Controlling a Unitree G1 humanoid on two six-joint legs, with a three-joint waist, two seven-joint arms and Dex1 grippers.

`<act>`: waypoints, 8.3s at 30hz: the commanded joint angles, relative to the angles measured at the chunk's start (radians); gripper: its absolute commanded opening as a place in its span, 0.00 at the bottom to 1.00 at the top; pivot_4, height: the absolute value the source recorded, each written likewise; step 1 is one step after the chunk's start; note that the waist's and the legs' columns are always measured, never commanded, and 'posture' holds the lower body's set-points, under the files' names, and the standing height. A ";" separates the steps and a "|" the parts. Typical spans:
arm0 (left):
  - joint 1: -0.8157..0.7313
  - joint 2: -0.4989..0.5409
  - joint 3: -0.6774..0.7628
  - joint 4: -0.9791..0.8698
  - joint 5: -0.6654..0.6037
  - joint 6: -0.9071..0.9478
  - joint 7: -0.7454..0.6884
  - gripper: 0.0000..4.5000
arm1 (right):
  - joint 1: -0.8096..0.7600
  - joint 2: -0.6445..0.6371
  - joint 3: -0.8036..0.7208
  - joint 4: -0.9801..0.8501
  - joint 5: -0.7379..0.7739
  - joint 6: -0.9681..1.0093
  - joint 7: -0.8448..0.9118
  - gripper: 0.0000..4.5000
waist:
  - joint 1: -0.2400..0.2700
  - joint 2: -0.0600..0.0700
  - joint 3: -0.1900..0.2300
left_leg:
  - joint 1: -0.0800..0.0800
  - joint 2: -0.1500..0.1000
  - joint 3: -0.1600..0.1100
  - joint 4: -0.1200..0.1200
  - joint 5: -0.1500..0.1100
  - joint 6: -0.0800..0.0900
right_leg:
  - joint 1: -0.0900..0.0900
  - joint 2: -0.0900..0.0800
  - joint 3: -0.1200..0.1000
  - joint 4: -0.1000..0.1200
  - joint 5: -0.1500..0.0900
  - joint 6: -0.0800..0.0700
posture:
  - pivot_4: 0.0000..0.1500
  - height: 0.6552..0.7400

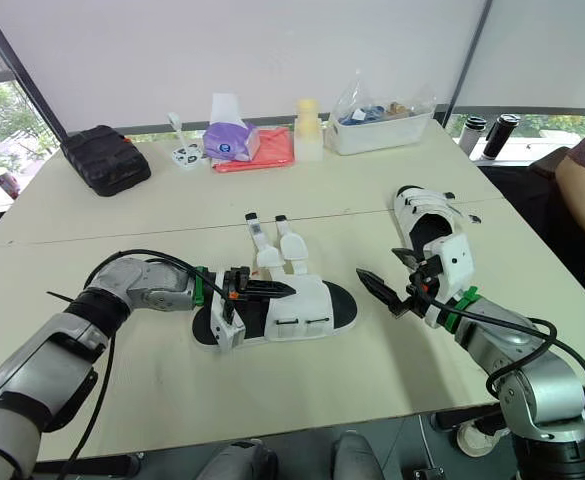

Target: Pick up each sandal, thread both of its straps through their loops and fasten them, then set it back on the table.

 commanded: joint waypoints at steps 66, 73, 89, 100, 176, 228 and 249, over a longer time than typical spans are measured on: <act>0.337 -0.048 0.632 -0.492 -1.696 2.032 -0.800 1.00 | -0.297 -0.018 0.499 0.426 -0.286 -0.352 0.690 0.00 | -0.021 0.000 0.001 | -0.001 0.000 -0.001 -0.001 0.003 -0.006 | -0.002 0.000 0.000 0.000 -0.001 0.000 | 1.00 1.00; 0.169 -0.091 0.662 -0.192 -1.736 2.224 -0.963 1.00 | -0.285 0.006 0.516 0.439 -0.318 -0.374 0.662 0.00 | -0.032 0.000 0.001 | -0.001 0.001 -0.001 -0.002 0.003 -0.006 | -0.003 0.001 0.000 0.000 -0.001 0.000 | 1.00 1.00; -0.145 -0.311 0.810 0.462 -1.574 1.897 -0.934 1.00 | -0.287 0.041 0.512 0.470 -0.359 -0.402 0.619 0.00 | -0.028 -0.003 -0.001 | 0.000 0.001 -0.002 -0.002 0.004 -0.008 | -0.003 0.001 0.000 0.000 -0.001 0.000 | 1.00 1.00; -0.218 -0.327 0.932 0.574 -1.516 1.749 -0.831 0.26 | -0.257 0.031 0.506 0.434 -0.361 -0.387 0.603 0.00 | -0.029 -0.004 -0.001 | 0.000 0.001 -0.002 -0.001 0.004 -0.008 | -0.002 0.001 0.000 0.001 -0.001 0.000 | 1.00 1.00; 0.240 0.306 0.075 -0.201 -1.203 0.556 -0.313 0.60 | -0.304 0.034 0.546 0.754 -0.428 -0.631 0.612 0.00 | -0.017 -0.007 -0.008 | 0.003 0.001 -0.002 -0.002 0.001 -0.002 | 0.000 0.000 0.000 0.005 0.000 0.000 | 1.00 1.00; 0.276 -0.135 0.522 -0.622 -1.781 2.126 -0.849 0.48 | -0.301 0.076 0.561 0.733 -0.432 -0.616 0.576 0.00 | -0.030 -0.007 -0.009 | 0.008 0.003 -0.003 -0.003 0.001 -0.004 | 0.003 0.003 -0.001 0.004 -0.002 -0.002 | 1.00 1.00; 0.218 0.006 0.586 -0.658 -1.899 2.370 -1.130 0.01 | -0.305 0.089 0.571 0.746 -0.444 -0.619 0.578 0.00 | -0.034 -0.007 -0.009 | 0.008 0.005 -0.003 -0.004 0.001 -0.004 | 0.003 0.006 -0.001 0.002 -0.002 -0.002 | 1.00 1.00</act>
